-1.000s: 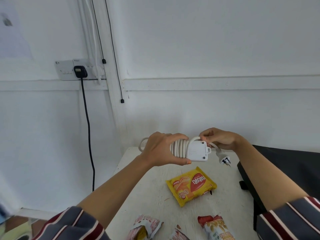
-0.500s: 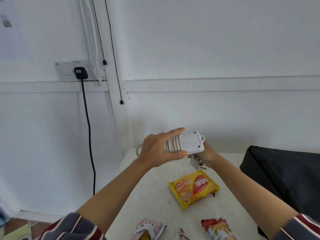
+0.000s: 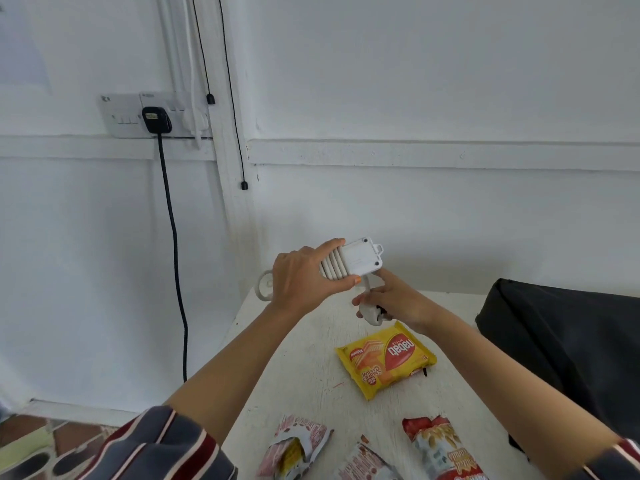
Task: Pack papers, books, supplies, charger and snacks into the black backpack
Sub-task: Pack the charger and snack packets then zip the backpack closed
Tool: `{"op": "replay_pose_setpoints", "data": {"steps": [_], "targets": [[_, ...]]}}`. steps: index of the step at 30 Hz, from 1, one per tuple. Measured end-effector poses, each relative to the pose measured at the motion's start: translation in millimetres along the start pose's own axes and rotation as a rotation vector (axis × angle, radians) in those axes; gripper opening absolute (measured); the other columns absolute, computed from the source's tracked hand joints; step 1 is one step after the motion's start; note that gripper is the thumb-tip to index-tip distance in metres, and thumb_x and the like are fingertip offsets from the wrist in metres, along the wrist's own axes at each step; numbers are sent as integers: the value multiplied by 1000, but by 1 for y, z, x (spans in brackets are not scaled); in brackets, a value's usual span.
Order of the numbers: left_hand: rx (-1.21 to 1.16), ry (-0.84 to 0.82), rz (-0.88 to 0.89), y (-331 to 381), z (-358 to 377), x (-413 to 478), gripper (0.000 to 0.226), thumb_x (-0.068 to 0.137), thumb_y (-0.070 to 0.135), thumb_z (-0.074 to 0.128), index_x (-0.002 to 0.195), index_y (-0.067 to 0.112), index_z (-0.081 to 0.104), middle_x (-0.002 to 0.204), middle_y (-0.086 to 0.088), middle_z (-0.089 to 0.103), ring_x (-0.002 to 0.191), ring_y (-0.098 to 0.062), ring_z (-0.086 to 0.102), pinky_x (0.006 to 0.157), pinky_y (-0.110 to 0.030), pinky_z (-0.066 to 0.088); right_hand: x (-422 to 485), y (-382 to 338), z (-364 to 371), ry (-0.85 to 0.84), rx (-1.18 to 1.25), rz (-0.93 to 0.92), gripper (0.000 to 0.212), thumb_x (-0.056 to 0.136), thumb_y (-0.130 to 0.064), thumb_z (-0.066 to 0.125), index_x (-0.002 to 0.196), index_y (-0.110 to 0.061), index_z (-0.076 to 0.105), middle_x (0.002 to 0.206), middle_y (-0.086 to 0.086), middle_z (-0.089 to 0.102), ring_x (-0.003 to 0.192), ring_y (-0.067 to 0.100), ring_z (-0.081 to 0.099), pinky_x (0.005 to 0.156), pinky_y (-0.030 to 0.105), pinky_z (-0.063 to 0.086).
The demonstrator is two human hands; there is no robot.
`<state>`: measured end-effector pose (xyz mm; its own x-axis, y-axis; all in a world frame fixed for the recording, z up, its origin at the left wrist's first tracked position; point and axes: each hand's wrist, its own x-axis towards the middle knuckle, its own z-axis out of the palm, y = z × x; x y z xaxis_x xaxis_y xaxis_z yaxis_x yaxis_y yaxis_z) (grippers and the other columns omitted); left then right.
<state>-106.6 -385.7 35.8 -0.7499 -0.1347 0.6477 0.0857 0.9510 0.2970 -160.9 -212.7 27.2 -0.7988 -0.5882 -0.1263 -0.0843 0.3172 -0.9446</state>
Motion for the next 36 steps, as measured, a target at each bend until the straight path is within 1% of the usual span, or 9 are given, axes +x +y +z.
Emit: {"op": "replay_pose_setpoints", "data": {"steps": [4, 9, 11, 13, 16, 27, 31, 33, 36], "targets": [[30, 22, -44, 6, 7, 1, 71, 68, 72, 60, 130, 38, 50, 93, -2, 68, 82, -19, 61, 74, -32, 42, 0, -5, 10, 72, 33, 9, 18, 90, -5, 56, 107, -5, 51, 93, 17, 65, 69, 19, 66, 65, 27, 51], [37, 1, -39, 3, 9, 2, 77, 65, 78, 52, 130, 38, 49, 92, -2, 68, 82, -20, 61, 74, -32, 42, -5, -9, 8, 128, -98, -5, 17, 88, 1, 53, 101, -3, 62, 90, 24, 65, 59, 20, 62, 50, 17, 50], [51, -11, -49, 1, 12, 1, 78, 63, 80, 47, 130, 39, 48, 92, -2, 68, 81, -19, 61, 73, -31, 41, -5, -12, 6, 102, -169, 5, 15, 88, 0, 52, 90, 6, 66, 81, 21, 65, 56, 17, 64, 48, 16, 48], [49, -41, -73, 0, 16, 0, 78, 64, 80, 51, 132, 41, 46, 94, -3, 67, 84, -20, 60, 75, -31, 39, -7, -16, 2, 55, -189, 32, 17, 89, -3, 50, 81, 2, 65, 73, 14, 65, 54, 13, 65, 47, 18, 46], [75, -95, -88, 2, 20, 0, 77, 68, 76, 55, 136, 45, 38, 98, -3, 64, 88, -19, 58, 79, -31, 37, -9, -20, -5, -21, -138, 46, 18, 92, -4, 45, 86, 0, 61, 75, 12, 66, 60, 15, 64, 50, 20, 47], [106, -220, -78, 2, 20, 0, 80, 68, 78, 52, 139, 47, 32, 104, -4, 61, 95, -22, 55, 84, -32, 34, -11, -14, -13, -58, 569, 181, 33, 97, -17, 33, 114, 3, 51, 97, 25, 62, 77, 35, 69, 62, 32, 59], [101, -292, -42, 3, 19, 1, 81, 69, 79, 49, 140, 49, 27, 107, -4, 58, 99, -22, 53, 88, -34, 33, -10, -10, -18, -77, 485, 216, 48, 93, -38, 41, 123, -2, 49, 96, 24, 67, 83, 36, 68, 63, 32, 58], [97, -328, -9, 5, 17, 0, 79, 71, 77, 48, 141, 49, 24, 109, -5, 56, 102, -22, 51, 90, -35, 32, -10, -12, -18, -64, 403, 213, 57, 83, -54, 53, 113, -5, 57, 92, 21, 68, 82, 36, 67, 65, 33, 58], [109, -360, 43, 11, 14, -1, 77, 74, 74, 48, 141, 50, 21, 110, -4, 54, 103, -21, 49, 92, -34, 29, -12, -13, -15, -17, 282, 188, 57, 71, -53, 64, 102, -6, 63, 81, 16, 69, 71, 31, 68, 66, 33, 57]]}}
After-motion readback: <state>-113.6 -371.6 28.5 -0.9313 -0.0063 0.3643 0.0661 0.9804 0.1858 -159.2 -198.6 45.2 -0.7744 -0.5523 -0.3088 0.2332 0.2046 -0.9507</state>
